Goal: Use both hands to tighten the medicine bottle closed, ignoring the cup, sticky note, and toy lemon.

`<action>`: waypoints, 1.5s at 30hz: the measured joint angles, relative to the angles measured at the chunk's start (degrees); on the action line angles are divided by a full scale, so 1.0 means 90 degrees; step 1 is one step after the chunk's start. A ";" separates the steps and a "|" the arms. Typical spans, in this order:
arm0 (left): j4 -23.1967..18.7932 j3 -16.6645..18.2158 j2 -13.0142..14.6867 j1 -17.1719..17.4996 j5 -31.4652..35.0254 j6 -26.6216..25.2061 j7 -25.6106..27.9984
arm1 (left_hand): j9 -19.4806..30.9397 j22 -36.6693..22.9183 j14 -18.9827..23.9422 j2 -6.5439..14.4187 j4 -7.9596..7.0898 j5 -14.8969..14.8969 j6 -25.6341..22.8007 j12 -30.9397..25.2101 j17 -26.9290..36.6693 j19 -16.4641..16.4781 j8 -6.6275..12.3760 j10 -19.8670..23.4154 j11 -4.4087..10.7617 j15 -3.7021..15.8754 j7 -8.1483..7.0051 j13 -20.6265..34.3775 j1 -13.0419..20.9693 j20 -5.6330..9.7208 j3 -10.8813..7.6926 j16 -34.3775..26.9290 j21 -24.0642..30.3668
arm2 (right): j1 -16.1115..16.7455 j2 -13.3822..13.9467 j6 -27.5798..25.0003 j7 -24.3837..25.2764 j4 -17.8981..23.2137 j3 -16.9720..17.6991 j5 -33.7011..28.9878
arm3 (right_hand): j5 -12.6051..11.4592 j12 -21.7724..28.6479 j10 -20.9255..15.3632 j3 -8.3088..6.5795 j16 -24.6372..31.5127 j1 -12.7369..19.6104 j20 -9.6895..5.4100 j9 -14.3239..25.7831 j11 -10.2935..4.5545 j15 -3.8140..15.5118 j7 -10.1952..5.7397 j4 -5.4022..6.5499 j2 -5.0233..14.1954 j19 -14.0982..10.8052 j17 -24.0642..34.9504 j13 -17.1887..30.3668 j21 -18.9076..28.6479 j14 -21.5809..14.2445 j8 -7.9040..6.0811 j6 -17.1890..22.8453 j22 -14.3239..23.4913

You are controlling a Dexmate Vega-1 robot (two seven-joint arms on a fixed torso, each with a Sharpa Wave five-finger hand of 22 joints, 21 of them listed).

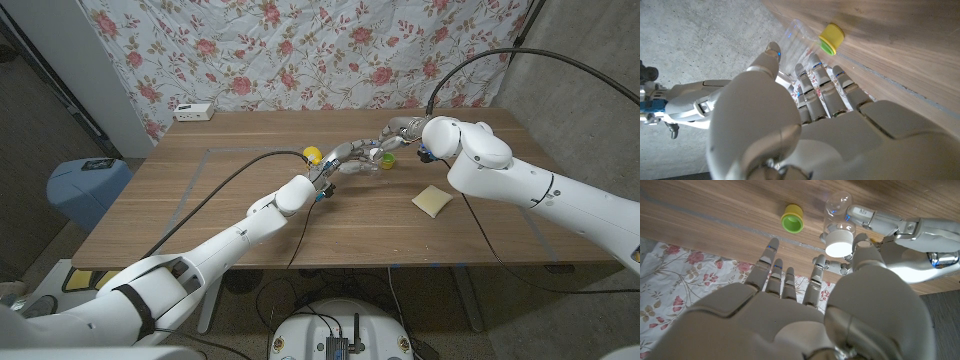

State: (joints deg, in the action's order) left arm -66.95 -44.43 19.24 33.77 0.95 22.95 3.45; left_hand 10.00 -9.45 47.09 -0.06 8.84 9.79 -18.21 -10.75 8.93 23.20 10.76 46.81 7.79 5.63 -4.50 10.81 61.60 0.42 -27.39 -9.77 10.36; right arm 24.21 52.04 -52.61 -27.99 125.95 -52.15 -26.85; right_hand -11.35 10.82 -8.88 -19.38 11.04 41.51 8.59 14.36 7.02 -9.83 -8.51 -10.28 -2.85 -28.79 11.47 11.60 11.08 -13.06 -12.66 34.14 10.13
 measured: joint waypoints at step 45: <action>-0.0064 0.0000 0.0027 0.0063 -0.0006 -0.0031 0.0029 | 0.0000 0.0000 0.0000 0.0004 0.0002 -0.0014 0.0000 0.0015 0.0000 0.0001 0.0000 0.0011 -0.0011 0.0000 0.0000 0.0000 -0.0046 -0.0001 0.0002 0.0000 0.0000 | 0.0113 -0.0273 0.0022 0.0035 -0.0180 -0.0072 -0.0491 | 0.0061 0.0124 -0.0369 -0.0201 0.0142 0.0258 -0.0170 -0.0041 -0.0178 0.0263 -0.0041 0.0097 0.0076 -0.0171 0.0015 -0.0001 0.0068 -0.0264 -0.0456 0.1175 0.0001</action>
State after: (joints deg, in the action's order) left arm -67.52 -44.42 19.48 34.34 0.89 22.68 3.71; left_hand 9.99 -9.45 47.09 -0.02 8.85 9.66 -18.21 -10.62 8.93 23.21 10.76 46.91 7.68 5.63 -4.50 10.81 61.19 0.41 -27.37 -9.77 10.36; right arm 25.22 49.59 -52.41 -27.67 124.33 -52.79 -31.27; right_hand -10.80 11.93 -12.20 -21.19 12.32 43.83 7.06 13.99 5.42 -7.46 -8.88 -9.41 -2.17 -30.34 11.60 11.59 11.70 -15.44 -16.76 44.72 10.14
